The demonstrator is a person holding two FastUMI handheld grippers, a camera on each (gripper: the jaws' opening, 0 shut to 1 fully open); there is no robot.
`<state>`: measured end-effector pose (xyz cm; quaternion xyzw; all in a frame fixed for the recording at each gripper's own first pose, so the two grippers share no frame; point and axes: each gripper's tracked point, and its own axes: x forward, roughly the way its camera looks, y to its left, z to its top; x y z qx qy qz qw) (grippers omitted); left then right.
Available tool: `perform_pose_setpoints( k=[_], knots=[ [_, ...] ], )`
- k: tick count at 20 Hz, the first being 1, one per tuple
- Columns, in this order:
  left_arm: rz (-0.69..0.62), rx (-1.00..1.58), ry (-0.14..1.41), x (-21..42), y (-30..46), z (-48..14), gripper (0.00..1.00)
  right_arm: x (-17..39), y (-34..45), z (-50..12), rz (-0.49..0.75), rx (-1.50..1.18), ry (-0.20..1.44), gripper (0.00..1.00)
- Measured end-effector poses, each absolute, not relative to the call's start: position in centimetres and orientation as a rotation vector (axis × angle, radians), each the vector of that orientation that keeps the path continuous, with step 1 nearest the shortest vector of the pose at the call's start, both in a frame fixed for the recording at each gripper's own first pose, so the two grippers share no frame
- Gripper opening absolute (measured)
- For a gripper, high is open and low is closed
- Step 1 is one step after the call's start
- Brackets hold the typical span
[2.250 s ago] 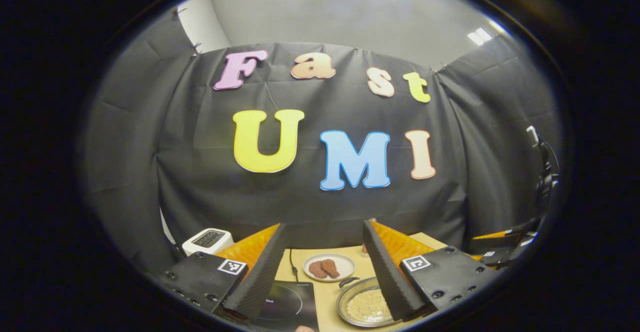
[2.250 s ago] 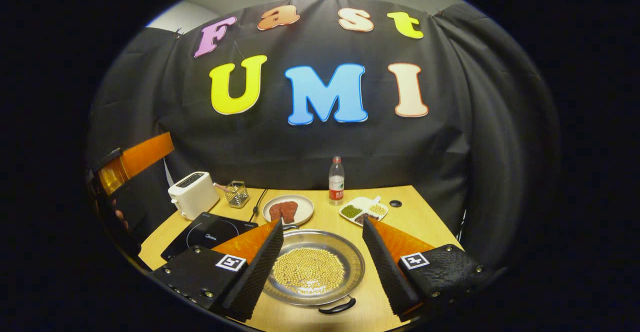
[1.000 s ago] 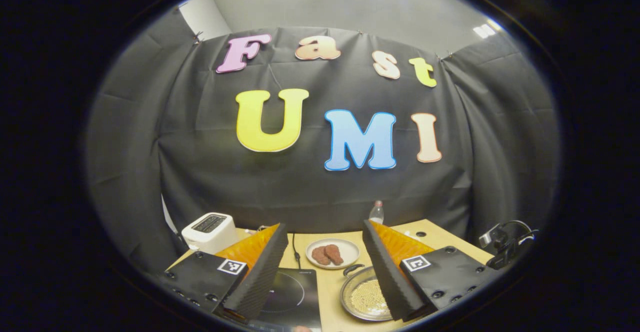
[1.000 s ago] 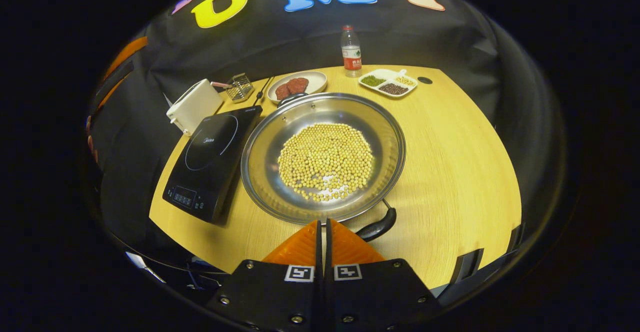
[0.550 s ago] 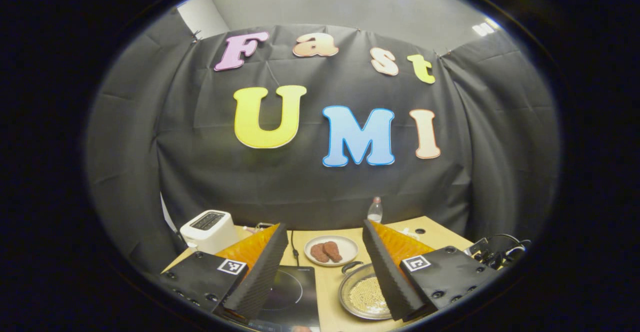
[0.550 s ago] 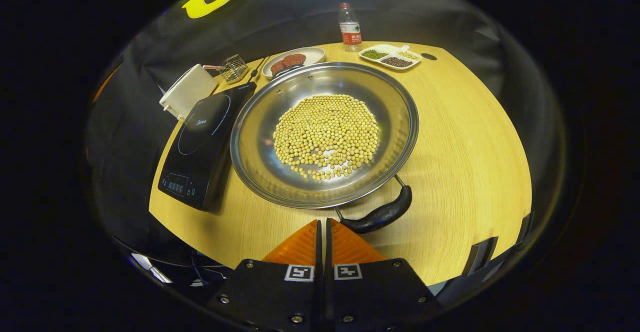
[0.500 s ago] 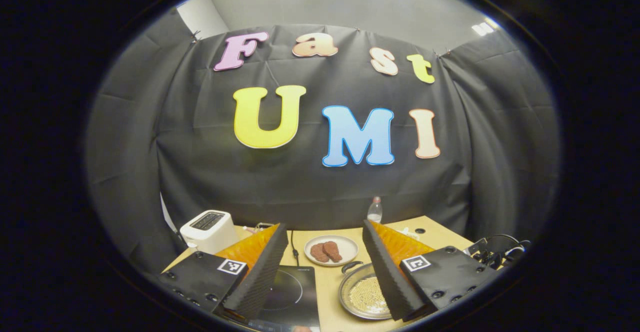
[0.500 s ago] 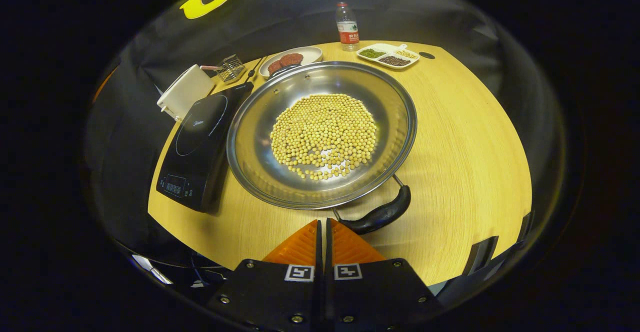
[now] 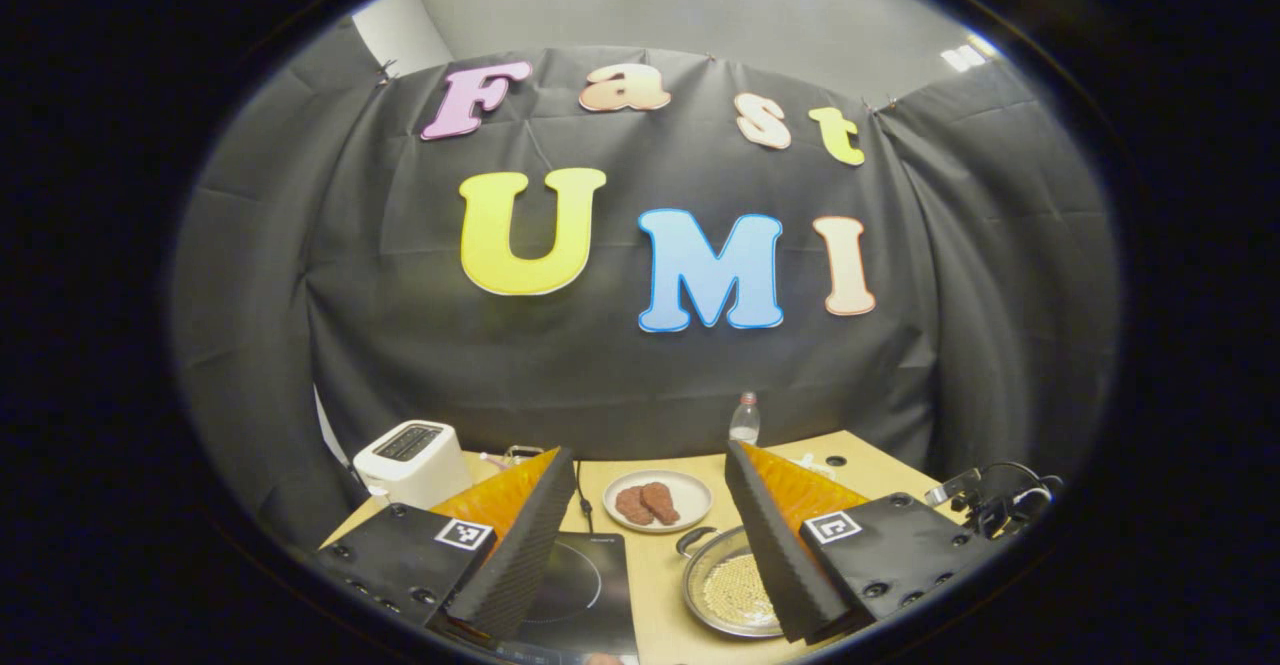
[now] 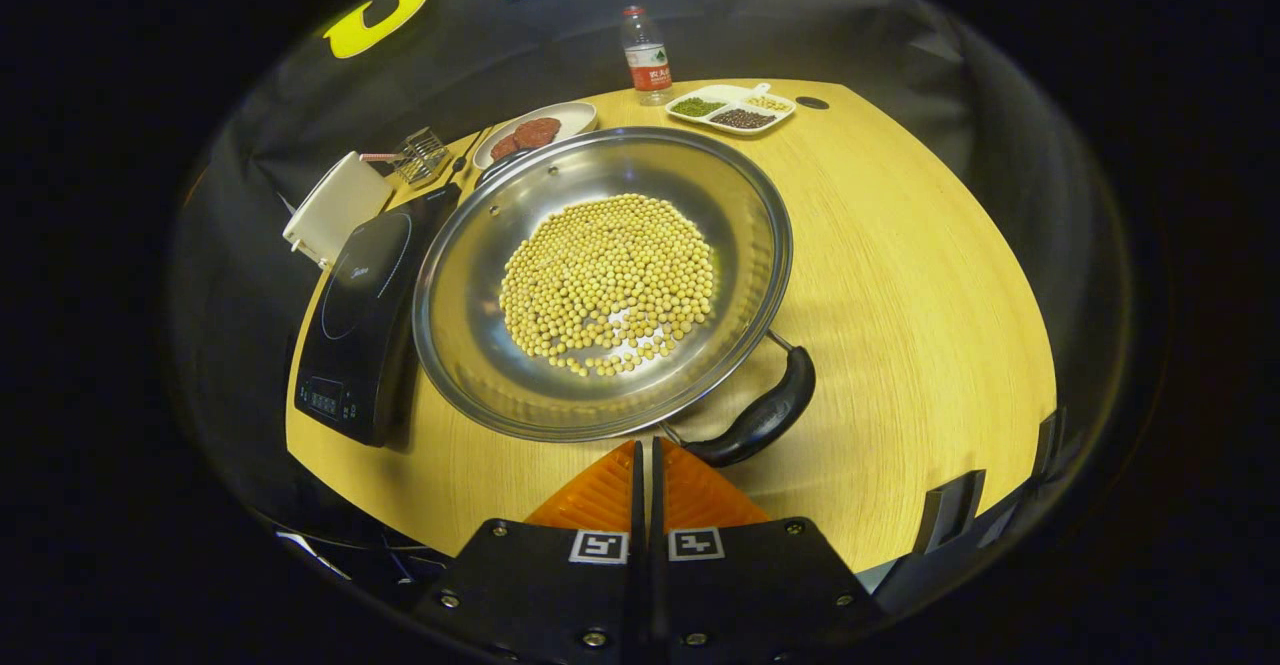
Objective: First push the handle of the pot to place it horizontally, then grasp the pot with both hands and set it on the induction cooktop.
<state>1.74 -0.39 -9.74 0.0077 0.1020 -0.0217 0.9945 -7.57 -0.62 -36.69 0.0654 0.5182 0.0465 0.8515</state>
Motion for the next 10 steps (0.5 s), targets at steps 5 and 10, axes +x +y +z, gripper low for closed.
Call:
perform_pose_setpoints(
  k=[5, 10],
  knots=[
    [-0.053, 0.012, 0.211, 2.2, -0.3, -9.9, 1.00, -6.8, -2.1, -36.8, 0.056, 0.128, 1.076, 0.01],
    [-0.035, 0.009, 0.212, 2.1, 0.6, -10.1, 1.00, -6.0, -3.9, -37.1, 0.021, 0.115, 1.081, 0.01]
  ],
)
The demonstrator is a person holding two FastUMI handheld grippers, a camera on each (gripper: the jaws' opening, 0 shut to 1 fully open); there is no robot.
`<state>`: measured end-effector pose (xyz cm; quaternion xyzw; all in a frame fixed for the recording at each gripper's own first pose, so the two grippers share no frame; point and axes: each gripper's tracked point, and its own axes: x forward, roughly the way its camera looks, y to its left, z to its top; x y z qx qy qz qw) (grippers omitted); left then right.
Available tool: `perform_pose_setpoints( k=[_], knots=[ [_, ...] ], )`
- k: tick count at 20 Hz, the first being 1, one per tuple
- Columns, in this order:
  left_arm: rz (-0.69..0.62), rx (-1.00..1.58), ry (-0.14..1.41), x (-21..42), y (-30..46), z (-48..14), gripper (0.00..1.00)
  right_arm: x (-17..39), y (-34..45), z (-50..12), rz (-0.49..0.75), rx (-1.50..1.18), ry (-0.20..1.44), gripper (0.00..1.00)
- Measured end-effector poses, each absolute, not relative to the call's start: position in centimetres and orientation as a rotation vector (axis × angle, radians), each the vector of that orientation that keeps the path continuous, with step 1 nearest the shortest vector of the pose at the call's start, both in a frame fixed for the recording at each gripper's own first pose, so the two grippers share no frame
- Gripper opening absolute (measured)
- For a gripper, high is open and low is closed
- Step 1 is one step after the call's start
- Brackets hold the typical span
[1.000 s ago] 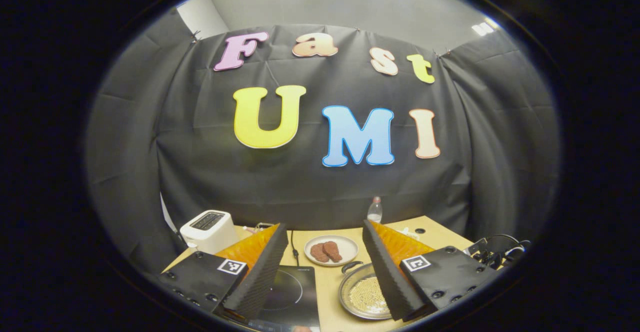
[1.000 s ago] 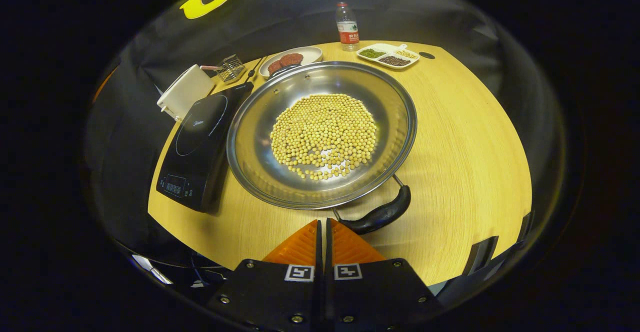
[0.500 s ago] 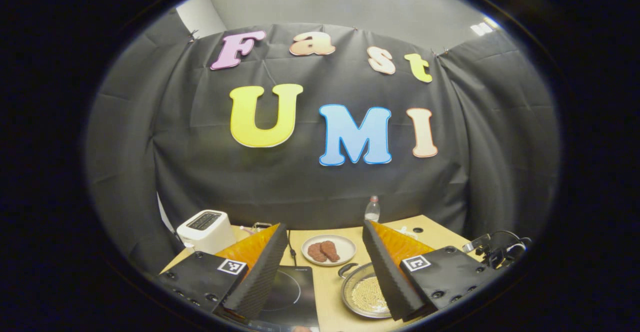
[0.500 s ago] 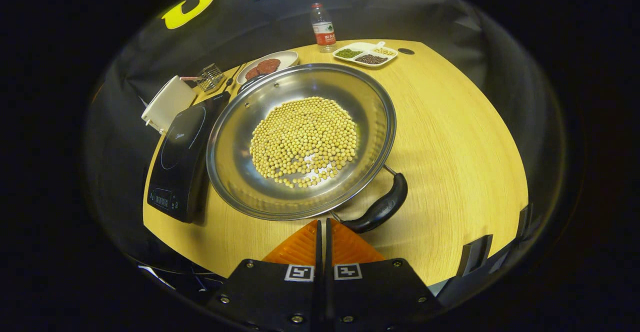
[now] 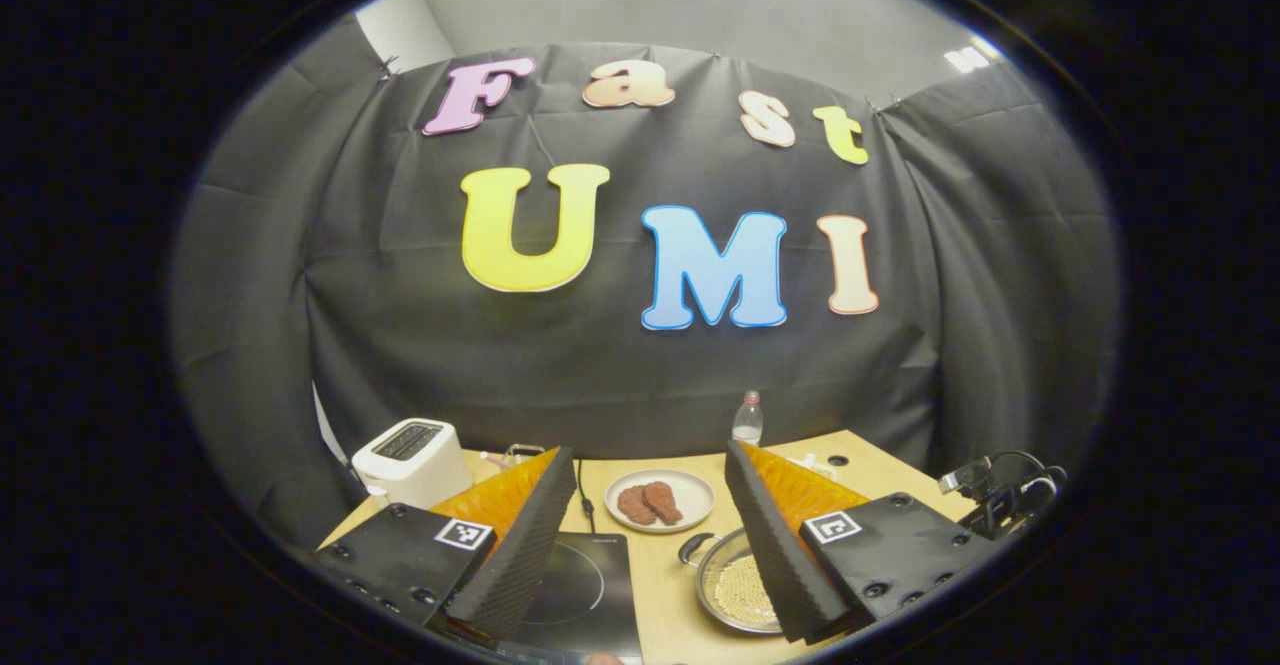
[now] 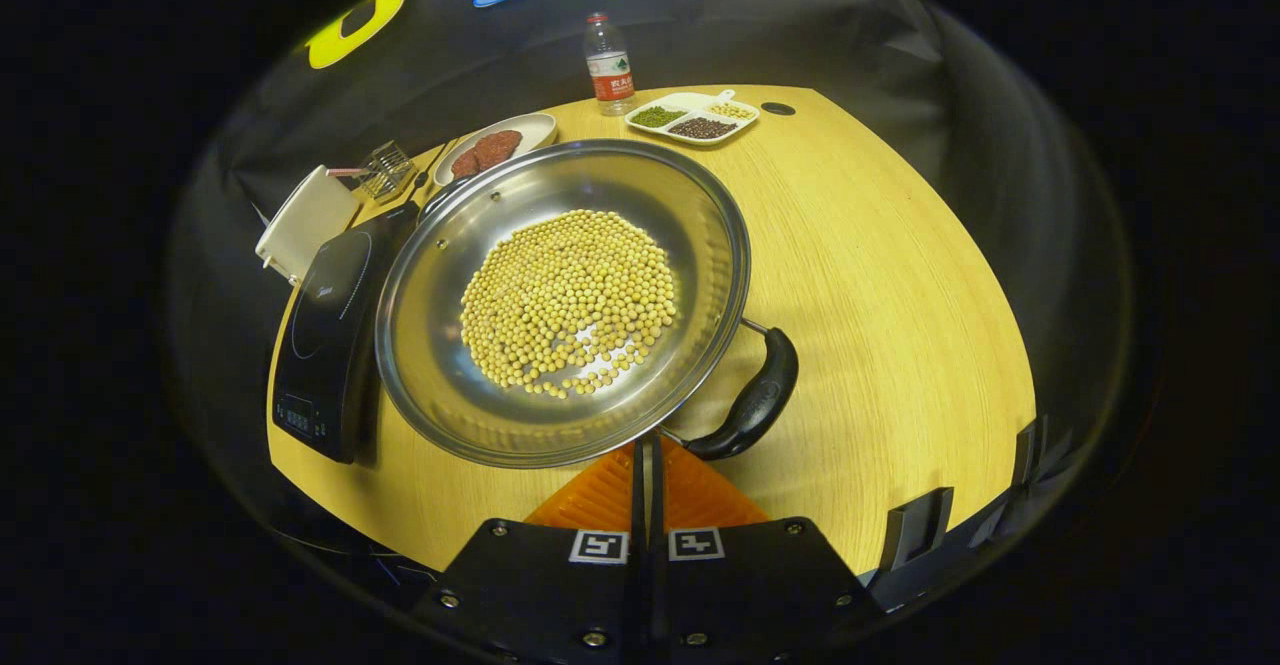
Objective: First push the handle of the pot to place it horizontally, then grasp the pot with both hands and set it on the induction cooktop.
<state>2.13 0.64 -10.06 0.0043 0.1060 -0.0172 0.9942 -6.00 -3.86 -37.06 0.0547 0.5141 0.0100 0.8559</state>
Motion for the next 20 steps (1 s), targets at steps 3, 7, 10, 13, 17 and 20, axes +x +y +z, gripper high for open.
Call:
perform_pose_setpoints(
  k=[3, 7, 10, 13, 17, 20],
  knots=[
    [-0.023, 0.012, 0.216, 2.0, 1.1, -10.1, 0.98, -5.5, -5.0, -37.1, 0.002, 0.093, 1.079, 0.01],
    [-0.017, 0.013, 0.223, 1.9, 1.2, -10.4, 1.00, -4.9, -6.1, -37.1, -0.008, 0.082, 1.073, 0.01],
    [-0.016, 0.018, 0.226, 2.0, 1.2, -10.6, 1.00, -4.3, -6.9, -36.9, -0.016, 0.057, 1.067, 0.01],
    [-0.016, 0.015, 0.228, 2.2, 1.0, -10.6, 1.00, -3.7, -7.8, -36.8, -0.022, 0.019, 1.061, 0.01],
    [-0.013, 0.016, 0.235, 2.5, 0.7, -11.0, 1.00, -2.4, -9.3, -36.7, -0.030, -0.026, 1.040, 0.01],
    [-0.010, 0.016, 0.245, 2.7, 0.4, -11.6, 0.98, -1.7, -10.3, -36.4, -0.035, -0.045, 1.033, 0.01]
  ],
)
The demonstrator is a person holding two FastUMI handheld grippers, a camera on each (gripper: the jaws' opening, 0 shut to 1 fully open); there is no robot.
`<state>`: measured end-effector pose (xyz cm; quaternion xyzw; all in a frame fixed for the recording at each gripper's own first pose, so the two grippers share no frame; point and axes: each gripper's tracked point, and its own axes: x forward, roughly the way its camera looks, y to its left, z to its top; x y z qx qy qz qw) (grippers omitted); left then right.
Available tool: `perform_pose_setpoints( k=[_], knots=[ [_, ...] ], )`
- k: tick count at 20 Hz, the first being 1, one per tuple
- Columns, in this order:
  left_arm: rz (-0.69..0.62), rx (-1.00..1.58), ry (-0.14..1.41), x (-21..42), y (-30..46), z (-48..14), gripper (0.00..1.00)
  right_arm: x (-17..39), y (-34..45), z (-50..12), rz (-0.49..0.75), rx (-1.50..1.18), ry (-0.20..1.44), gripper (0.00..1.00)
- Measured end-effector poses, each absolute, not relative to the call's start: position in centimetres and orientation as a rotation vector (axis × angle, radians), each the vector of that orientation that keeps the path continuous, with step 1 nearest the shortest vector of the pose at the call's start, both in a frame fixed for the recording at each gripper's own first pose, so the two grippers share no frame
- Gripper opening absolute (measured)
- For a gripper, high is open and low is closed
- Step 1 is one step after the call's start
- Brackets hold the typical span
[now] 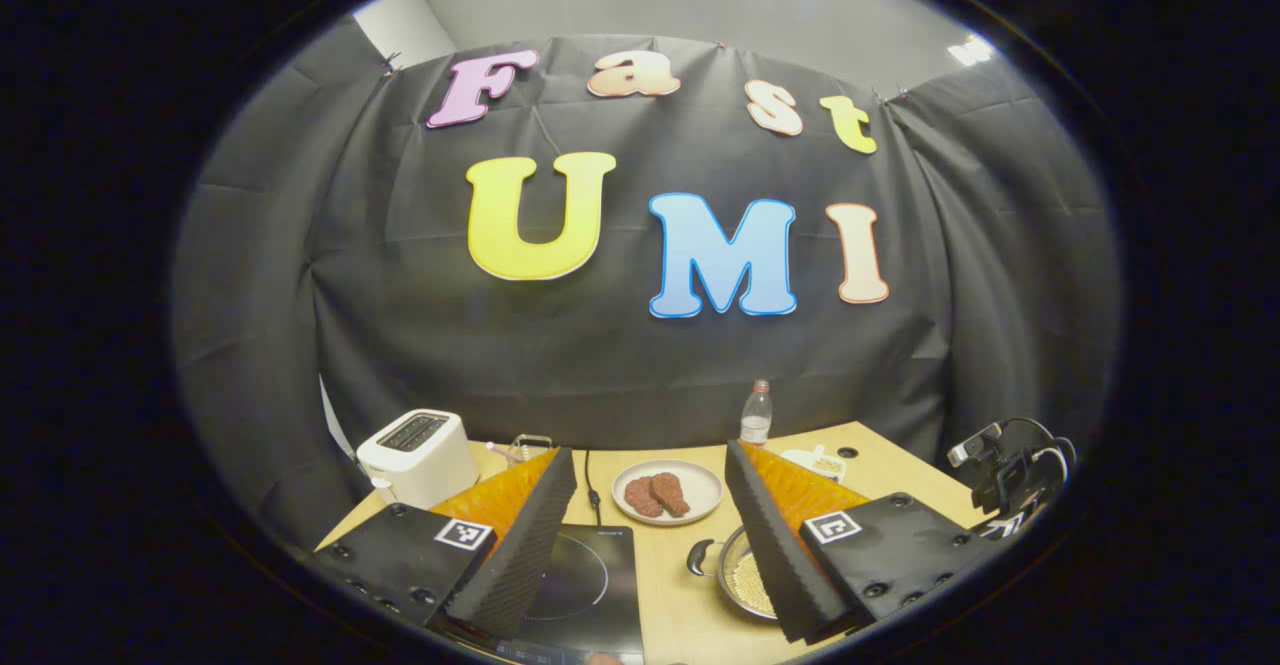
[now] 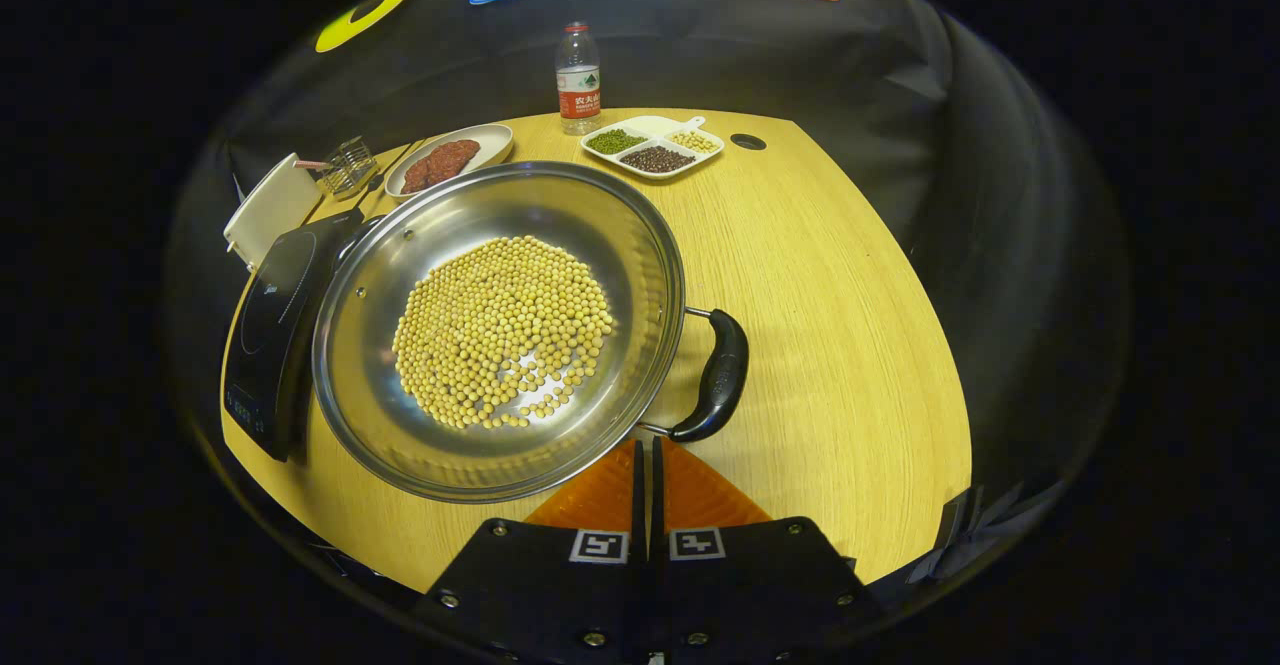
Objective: First push the handle of the pot to place it horizontally, then grasp the pot with both hands and set it on the induction cooktop.
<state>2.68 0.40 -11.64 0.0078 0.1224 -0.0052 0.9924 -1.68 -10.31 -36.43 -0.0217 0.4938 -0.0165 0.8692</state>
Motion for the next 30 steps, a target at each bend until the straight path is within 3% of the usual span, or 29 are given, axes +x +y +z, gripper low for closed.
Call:
perform_pose_setpoints(
  k=[12, 14, 17, 30],
  knots=[
    [-0.008, 0.017, 0.270, 4.5, -1.1, -12.8, 1.00, 1.8, -13.6, -36.7, -0.051, -0.099, 1.031, 0.01],
    [-0.005, 0.019, 0.273, 4.8, -1.1, -12.9, 0.92, 2.3, -13.9, -36.8, -0.050, -0.094, 1.032, 0.01],
    [0.001, 0.015, 0.278, 5.0, -1.3, -13.2, 1.00, 3.1, -14.2, -36.8, -0.044, -0.096, 1.028, 0.01],
    [-0.037, 0.006, 0.292, 5.6, -2.5, -13.6, 1.00, 4.0, -14.3, -35.3, -0.043, -0.059, 0.985, 0.01]
  ],
)
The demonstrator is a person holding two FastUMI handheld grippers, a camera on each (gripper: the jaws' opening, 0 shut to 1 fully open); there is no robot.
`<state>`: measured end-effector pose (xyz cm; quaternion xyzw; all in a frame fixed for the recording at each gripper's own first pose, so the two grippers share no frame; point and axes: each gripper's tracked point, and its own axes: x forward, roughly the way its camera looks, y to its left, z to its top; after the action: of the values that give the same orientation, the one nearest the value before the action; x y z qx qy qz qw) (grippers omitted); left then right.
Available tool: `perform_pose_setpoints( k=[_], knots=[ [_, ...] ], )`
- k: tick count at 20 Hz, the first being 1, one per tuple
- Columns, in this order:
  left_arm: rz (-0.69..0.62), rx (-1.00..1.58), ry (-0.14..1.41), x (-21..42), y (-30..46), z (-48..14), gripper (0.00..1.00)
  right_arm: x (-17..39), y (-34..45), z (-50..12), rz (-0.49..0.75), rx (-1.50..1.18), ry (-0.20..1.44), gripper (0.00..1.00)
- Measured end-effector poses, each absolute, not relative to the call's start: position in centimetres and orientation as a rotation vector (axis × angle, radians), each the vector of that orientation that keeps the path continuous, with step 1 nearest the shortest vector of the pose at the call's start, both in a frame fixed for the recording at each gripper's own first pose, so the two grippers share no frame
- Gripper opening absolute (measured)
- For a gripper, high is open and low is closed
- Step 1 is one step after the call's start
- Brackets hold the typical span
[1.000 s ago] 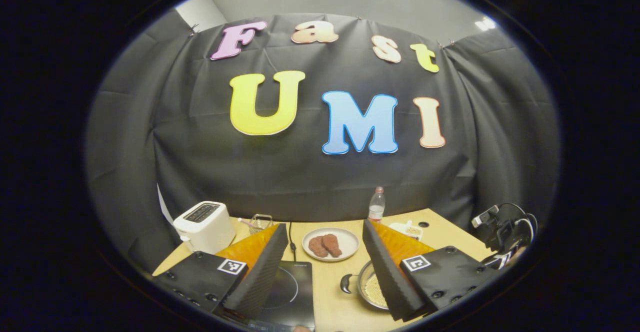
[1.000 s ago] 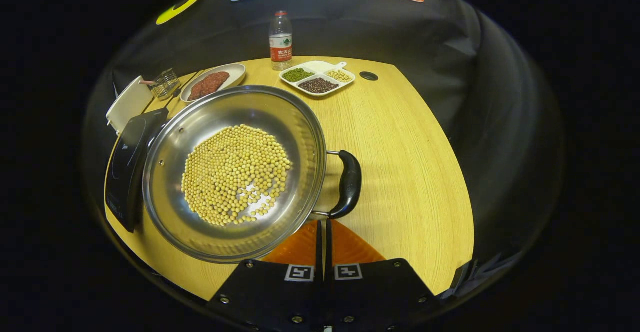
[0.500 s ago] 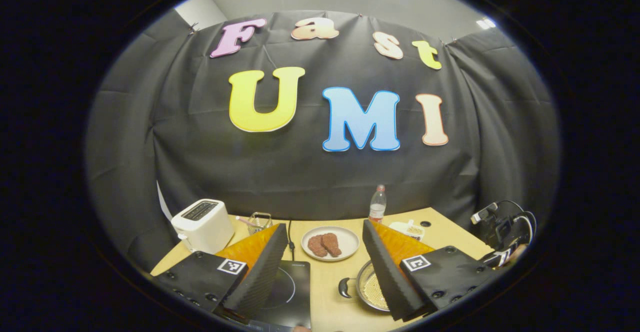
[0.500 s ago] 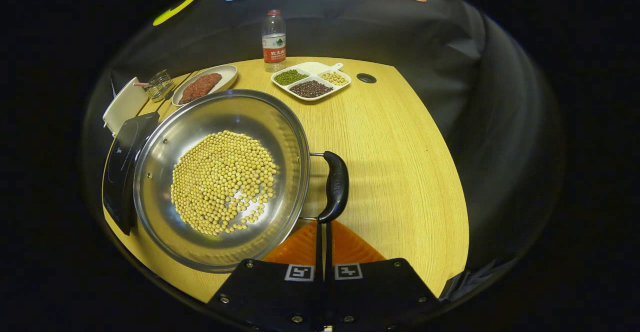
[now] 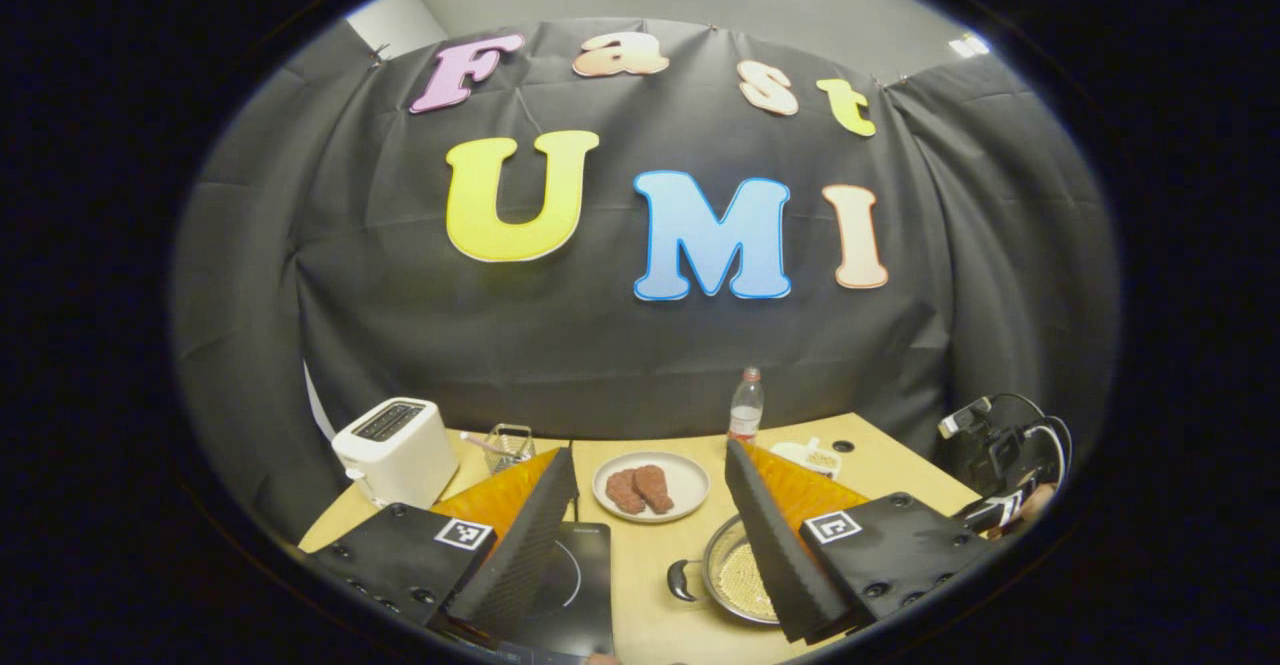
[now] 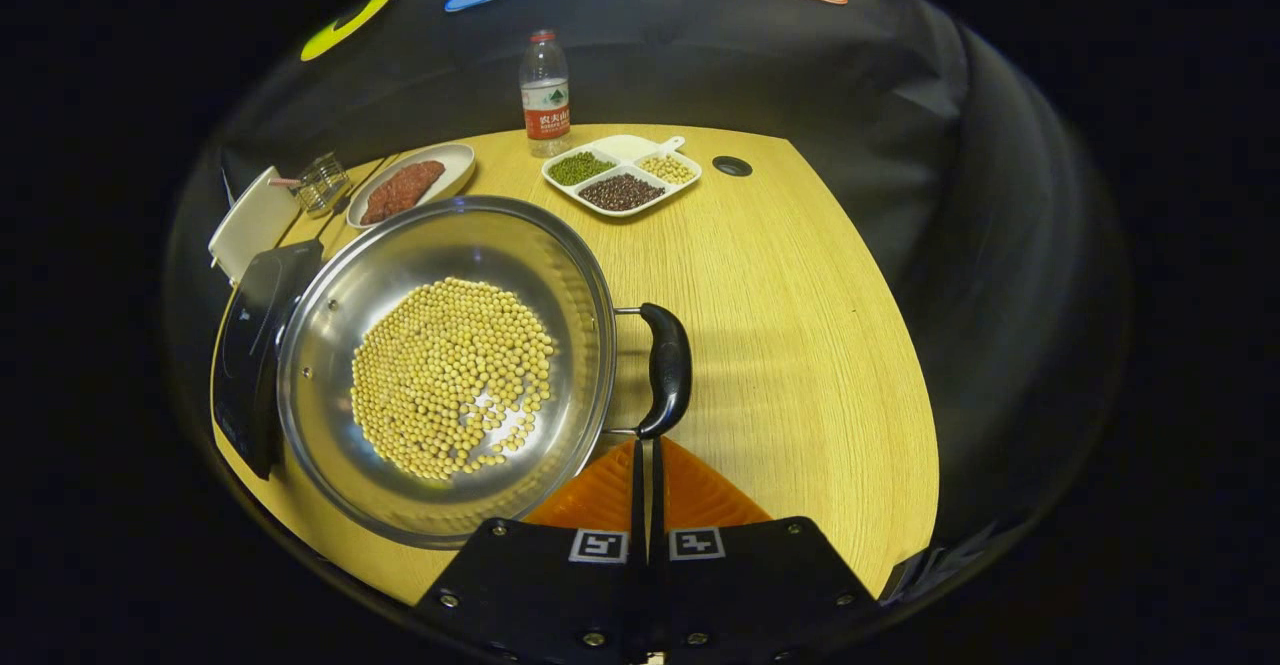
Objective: First push the handle of the pot to place it horizontally, then grasp the pot with both hands and set it on the induction cooktop.
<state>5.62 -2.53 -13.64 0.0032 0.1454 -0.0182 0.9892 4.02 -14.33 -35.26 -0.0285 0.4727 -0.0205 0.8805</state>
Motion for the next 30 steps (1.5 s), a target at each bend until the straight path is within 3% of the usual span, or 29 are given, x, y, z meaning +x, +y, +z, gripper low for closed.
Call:
perform_pose_setpoints(
  k=[1, 3, 5, 7, 8, 16, 25, 26, 30],
  knots=[
    [-0.046, 0.000, 0.292, 5.5, -2.7, -13.6, 1.00, 3.7, -14.4, -34.3, -0.052, -0.048, 0.961, 0.01],
    [-0.071, -0.010, 0.299, 5.0, -2.8, -13.9, 0.98, 3.0, -14.0, -32.1, -0.065, -0.022, 0.905, 0.11],
    [-0.103, -0.019, 0.319, 4.2, -3.1, -14.6, 0.98, 2.4, -13.4, -30.6, -0.071, 0.004, 0.855, 0.38],
    [-0.106, -0.029, 0.331, 3.5, -2.9, -15.1, 0.98, 1.9, -12.9, -29.4, -0.081, 0.017, 0.804, 0.84],
    [-0.113, -0.041, 0.338, 3.0, -2.9, -15.6, 0.98, 1.4, -12.8, -28.5, -0.093, 0.015, 0.790, 1.00],
    [-0.152, -0.068, 0.434, 2.6, -4.4, -18.1, 0.97, 0.0, -11.9, -26.3, -0.101, 0.047, 0.732, 1.00],
    [-0.128, -0.043, 0.597, 4.9, -7.3, -25.8, 0.95, 4.6, -12.3, -29.1, -0.034, 0.024, 0.746, 1.00],
    [-0.125, -0.040, 0.619, 5.2, -7.5, -27.0, 0.99, 5.1, -12.4, -29.5, -0.029, 0.023, 0.752, 1.00],
    [-0.110, -0.033, 0.726, 6.5, -8.0, -32.6, 0.96, 7.1, -13.1, -31.7, -0.021, 0.034, 0.783, 1.00]
  ],
)
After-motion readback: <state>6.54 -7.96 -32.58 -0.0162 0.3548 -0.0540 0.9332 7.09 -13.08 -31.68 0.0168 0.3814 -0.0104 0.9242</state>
